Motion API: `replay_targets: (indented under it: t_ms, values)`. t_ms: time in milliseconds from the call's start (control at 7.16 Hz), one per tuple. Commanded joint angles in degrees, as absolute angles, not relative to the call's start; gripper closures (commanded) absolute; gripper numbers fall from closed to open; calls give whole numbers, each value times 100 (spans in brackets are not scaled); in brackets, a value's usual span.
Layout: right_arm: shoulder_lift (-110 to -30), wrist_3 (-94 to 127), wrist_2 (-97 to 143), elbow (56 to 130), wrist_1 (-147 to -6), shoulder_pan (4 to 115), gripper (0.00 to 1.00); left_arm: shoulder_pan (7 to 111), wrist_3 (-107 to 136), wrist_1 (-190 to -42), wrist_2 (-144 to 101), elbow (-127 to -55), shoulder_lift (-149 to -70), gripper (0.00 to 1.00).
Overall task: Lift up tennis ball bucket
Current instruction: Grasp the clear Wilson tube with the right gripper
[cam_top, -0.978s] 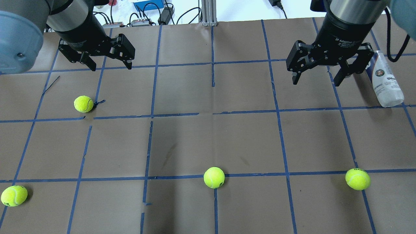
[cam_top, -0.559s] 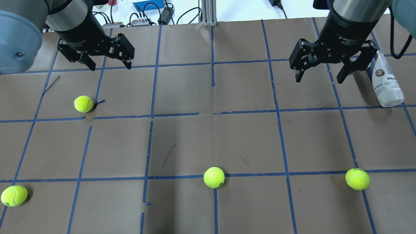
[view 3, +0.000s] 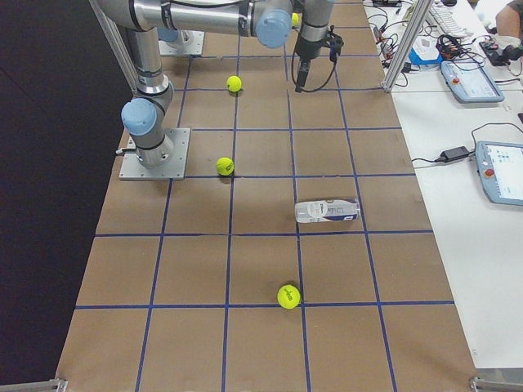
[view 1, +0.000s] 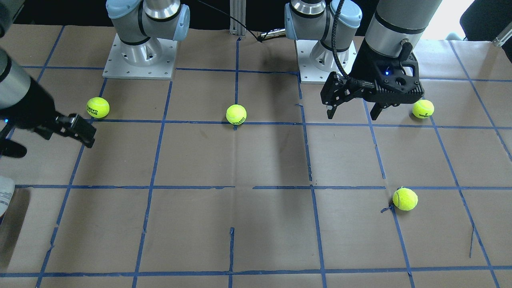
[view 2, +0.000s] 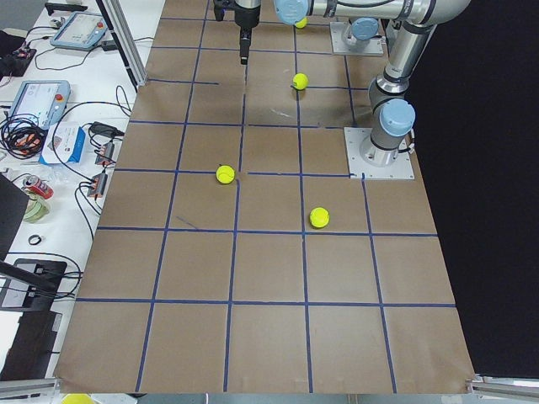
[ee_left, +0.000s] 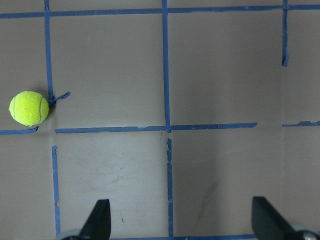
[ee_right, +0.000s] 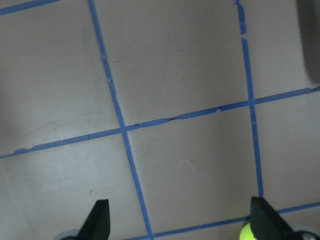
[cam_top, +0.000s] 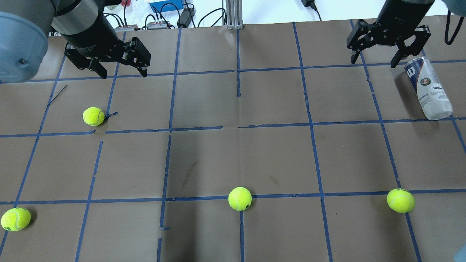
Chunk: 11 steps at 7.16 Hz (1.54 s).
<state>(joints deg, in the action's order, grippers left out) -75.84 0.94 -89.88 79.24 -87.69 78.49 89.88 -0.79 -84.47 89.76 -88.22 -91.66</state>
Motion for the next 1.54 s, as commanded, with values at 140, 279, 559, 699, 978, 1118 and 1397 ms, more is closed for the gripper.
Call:
replay_targets:
  t_ms: [140,279,559,699,978,1118,1397]
  values:
    - [-6403,-831,-9706,7210,-9646,7146,0,8983,-79,-8455,8974,-8842,-9158,0]
    - [-5824,-1200,-9764,6807,-10042,6745,0,8982,-88,-8438,8974,-8842,-9167,0]
    - [-4883,-1738,-9773,6329,-10779,6487,0,8982,-79,-8411,8974,-8842,-9167,0]
    - [-4513,-2236,-9556,6285,-11445,6269,0,8982,-88,-8411,8974,-8842,-9167,0]
    - [-4194,-2593,-9238,6284,-11828,6152,0,8982,-88,-8411,8974,-8842,-9167,0]
    - [-4149,-2593,-9142,6293,-11847,6152,0,8982,-88,-8411,8974,-8842,-9167,0]
    - [-4192,-2636,-9141,6407,-11550,6135,0,8982,-88,-8411,8974,-8842,-9167,0]
